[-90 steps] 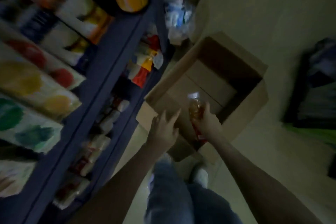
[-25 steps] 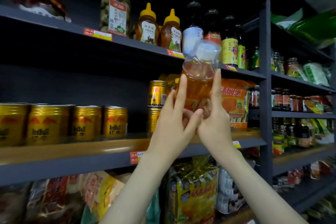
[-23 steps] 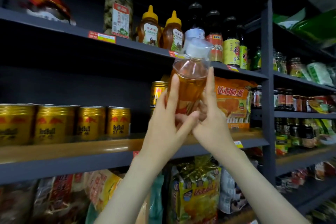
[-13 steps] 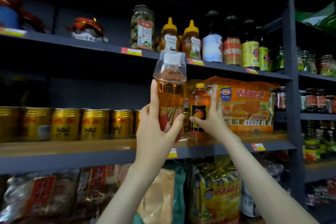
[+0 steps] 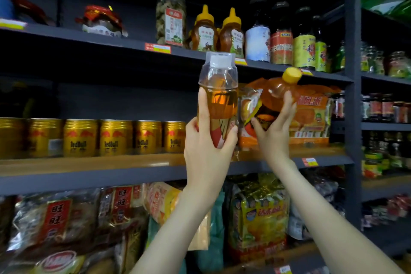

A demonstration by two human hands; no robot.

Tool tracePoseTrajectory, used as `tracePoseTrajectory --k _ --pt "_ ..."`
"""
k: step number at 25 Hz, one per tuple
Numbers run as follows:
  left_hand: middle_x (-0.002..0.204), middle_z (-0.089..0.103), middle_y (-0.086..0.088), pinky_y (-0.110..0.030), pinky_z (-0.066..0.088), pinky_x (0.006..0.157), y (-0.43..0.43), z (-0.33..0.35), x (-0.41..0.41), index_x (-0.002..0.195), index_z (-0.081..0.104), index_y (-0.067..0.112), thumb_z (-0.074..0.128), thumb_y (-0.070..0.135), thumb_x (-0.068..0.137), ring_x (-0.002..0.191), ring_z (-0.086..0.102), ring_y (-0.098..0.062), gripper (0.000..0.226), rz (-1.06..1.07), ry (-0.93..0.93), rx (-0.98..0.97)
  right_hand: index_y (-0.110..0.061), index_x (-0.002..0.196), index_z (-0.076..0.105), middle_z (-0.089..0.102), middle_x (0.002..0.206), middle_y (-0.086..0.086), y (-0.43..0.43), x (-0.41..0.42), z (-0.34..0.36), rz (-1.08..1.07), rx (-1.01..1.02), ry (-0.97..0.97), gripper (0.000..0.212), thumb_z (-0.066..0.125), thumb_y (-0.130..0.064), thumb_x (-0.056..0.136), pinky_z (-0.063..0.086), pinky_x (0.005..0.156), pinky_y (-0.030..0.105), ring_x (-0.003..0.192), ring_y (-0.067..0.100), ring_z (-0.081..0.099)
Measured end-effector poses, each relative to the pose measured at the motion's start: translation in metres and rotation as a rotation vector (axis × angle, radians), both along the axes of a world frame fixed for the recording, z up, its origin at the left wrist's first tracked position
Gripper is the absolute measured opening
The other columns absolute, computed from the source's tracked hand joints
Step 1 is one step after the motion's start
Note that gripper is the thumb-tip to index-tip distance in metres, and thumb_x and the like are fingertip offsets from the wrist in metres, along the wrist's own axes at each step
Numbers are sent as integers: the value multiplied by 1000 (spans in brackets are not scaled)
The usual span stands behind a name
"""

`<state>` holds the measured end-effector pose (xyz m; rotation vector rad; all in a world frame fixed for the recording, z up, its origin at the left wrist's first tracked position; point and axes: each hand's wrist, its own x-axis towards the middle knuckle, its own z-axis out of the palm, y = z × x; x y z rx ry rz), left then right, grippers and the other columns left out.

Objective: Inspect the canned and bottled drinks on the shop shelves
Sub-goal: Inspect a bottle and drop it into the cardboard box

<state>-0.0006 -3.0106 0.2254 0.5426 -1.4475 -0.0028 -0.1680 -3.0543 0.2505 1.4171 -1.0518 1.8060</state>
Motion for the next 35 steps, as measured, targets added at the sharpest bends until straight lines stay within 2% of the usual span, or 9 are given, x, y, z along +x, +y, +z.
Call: tracePoseTrajectory --k 3,7,11,15,18,22,28,32,35 --pt "114 49 0 2 33 79 8 -4 -26 132 -18 68 61 42 90 94 49 1 93 -96 32 -21 -23 141 10 13 146 43 33 -16 -2 -65 -116 40 77 65 -14 88 3 105 -1 139 24 6" --pt "121 47 0 -1 34 83 30 -22 -77 131 -19 70 60 44 90 102 50 -6 93 -244 1 1 -20 141 11 18 145 40 85 -46 -30 -140 -93 86 83 71 -14 85 13 96 -8 140 0 10" --pt "126 45 -8 -35 49 92 62 -69 -136 138 -18 63 53 51 89 111 54 -23 88 -400 -141 -23 -55 138 3 20 152 24 151 -98 -112 -196 151 -88 91 69 -24 83 39 96 25 138 32 33" --pt "129 43 -1 -34 50 93 101 -161 -197 139 -16 63 52 53 89 113 53 -18 85 -677 -385 180 -54 140 3 24 154 14 219 -153 -232 -357 431 -329 101 75 -18 79 41 93 35 135 31 39" --pt "128 44 -1 -30 47 95 123 -267 -242 136 -18 66 56 49 91 112 52 -16 89 -811 -628 408 -49 144 6 29 148 -4 275 -181 -345 -428 611 -557 105 77 -11 78 42 95 33 130 18 43" --pt "109 50 -4 -33 45 79 128 -456 -275 140 -15 60 57 46 92 98 56 -24 88 -832 -977 763 -42 146 11 31 151 4 331 -178 -533 -483 925 -969 106 76 -2 73 33 98 22 131 11 36" --pt "139 51 -10 -32 47 90 119 -769 -259 152 3 41 53 41 96 114 58 -30 76 -658 -1325 1387 -40 150 4 25 155 5 354 -134 -826 -388 1232 -1433 112 77 -6 73 36 108 50 136 29 35" --pt "136 50 -13 -23 40 80 102 -935 -241 154 19 22 55 35 96 116 54 -28 69 -524 -1484 1414 -46 146 -14 14 156 11 313 -129 -985 -300 1482 -1509 110 70 -13 83 40 100 47 130 38 41" --pt "149 37 -14 -33 36 100 83 -1048 -235 155 8 24 54 36 96 132 41 -30 76 -502 -1566 1367 -63 131 -25 12 156 14 283 -139 -1100 -301 1639 -1445 108 63 -19 88 48 92 48 121 41 50"
